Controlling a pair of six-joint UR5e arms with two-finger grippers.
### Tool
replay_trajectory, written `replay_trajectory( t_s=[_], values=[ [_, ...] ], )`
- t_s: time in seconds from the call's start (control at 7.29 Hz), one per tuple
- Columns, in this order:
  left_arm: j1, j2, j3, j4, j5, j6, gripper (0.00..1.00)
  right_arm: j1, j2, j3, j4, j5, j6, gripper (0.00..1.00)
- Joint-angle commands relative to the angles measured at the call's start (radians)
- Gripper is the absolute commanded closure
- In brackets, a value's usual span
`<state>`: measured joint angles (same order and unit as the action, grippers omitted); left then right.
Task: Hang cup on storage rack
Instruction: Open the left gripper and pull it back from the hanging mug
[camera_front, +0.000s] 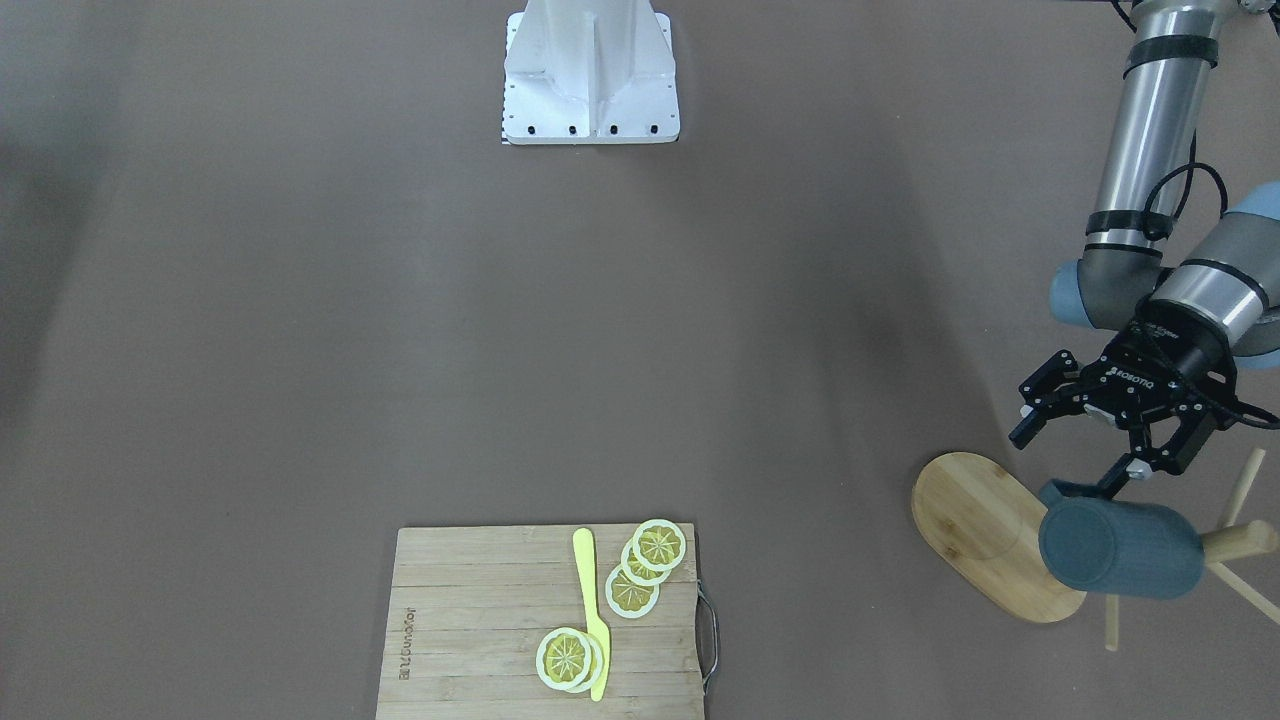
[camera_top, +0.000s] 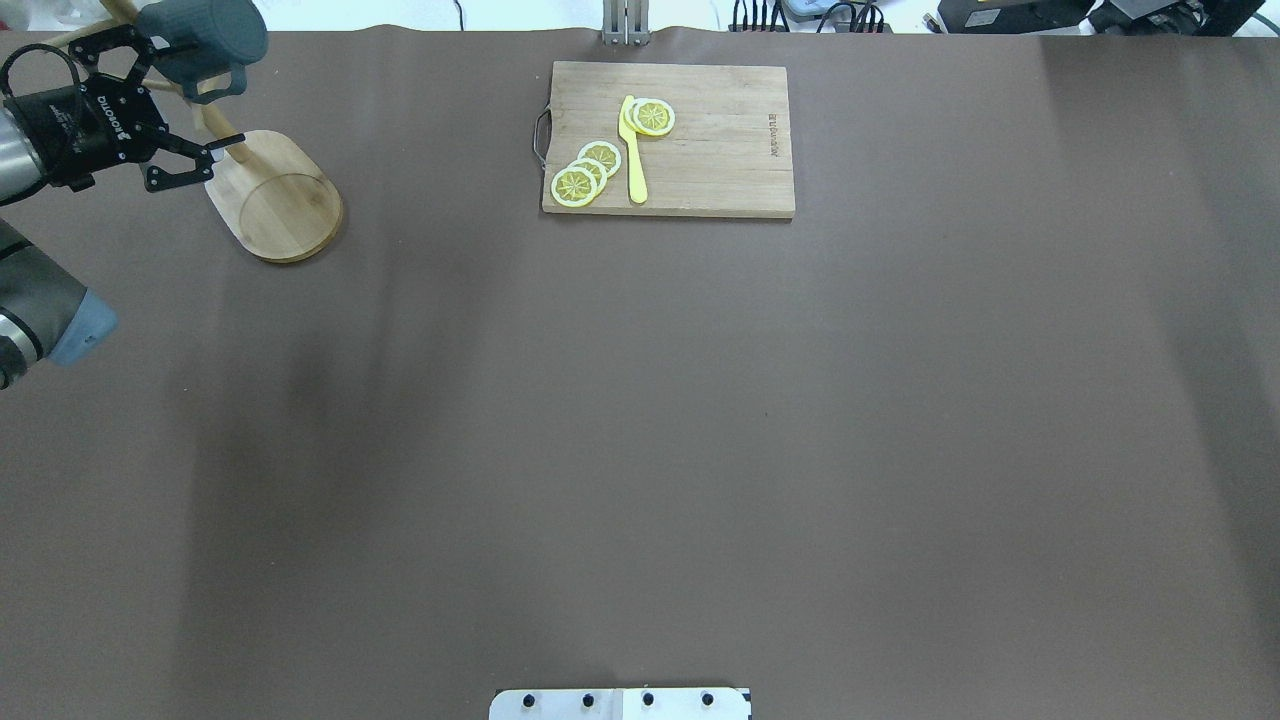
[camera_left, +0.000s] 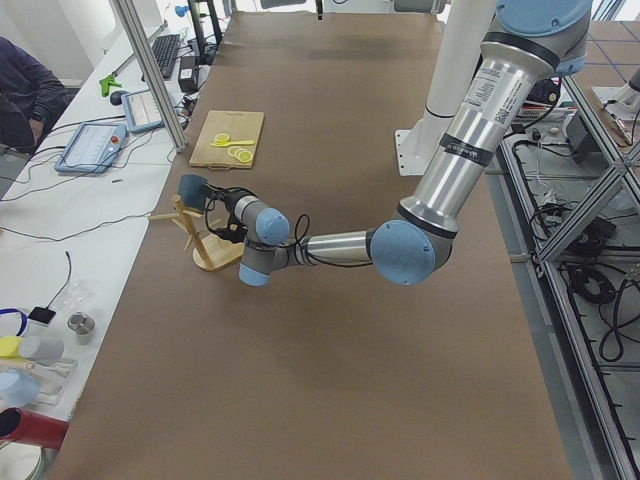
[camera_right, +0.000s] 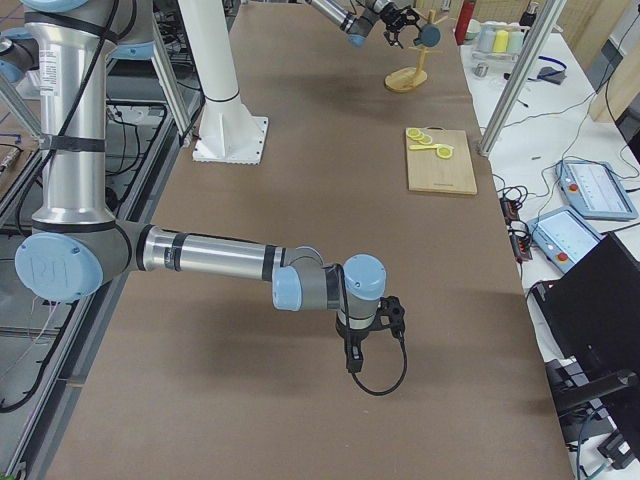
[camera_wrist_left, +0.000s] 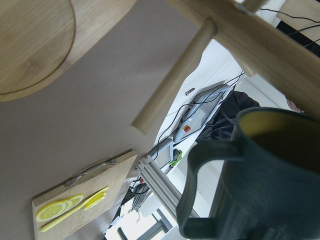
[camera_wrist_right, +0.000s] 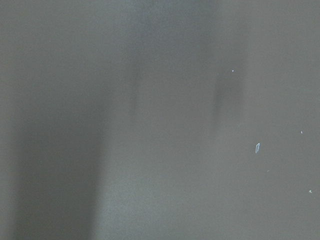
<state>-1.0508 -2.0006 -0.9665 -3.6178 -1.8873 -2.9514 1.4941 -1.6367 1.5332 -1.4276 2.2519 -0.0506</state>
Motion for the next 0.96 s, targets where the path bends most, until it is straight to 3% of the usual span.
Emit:
replay_trajectory(
  t_s=[0.0, 0.27, 0.55, 0.82],
  values=[
    [-0.002, 0.066, -0.142, -0.007, -0.030, 0.034, 0.02, 0.000, 0.000, -0.001, -0.001, 0.000, 0.000, 0.00],
    [-0.002, 0.123, -0.269, -0.010, -0.111, 0.111, 0.02, 0.000, 0.000, -0.004, -0.001, 0.000, 0.000, 0.00],
    [-0.002, 0.199, -0.387, -0.008, -0.121, 0.333, 0.01, 0.000, 0.000, -0.008, -0.001, -0.002, 0.000, 0.00],
    [-0.008, 0.279, -0.472, -0.005, -0.222, 0.575, 0.01, 0.000, 0.000, -0.008, -0.001, -0.002, 0.000, 0.00]
  ],
)
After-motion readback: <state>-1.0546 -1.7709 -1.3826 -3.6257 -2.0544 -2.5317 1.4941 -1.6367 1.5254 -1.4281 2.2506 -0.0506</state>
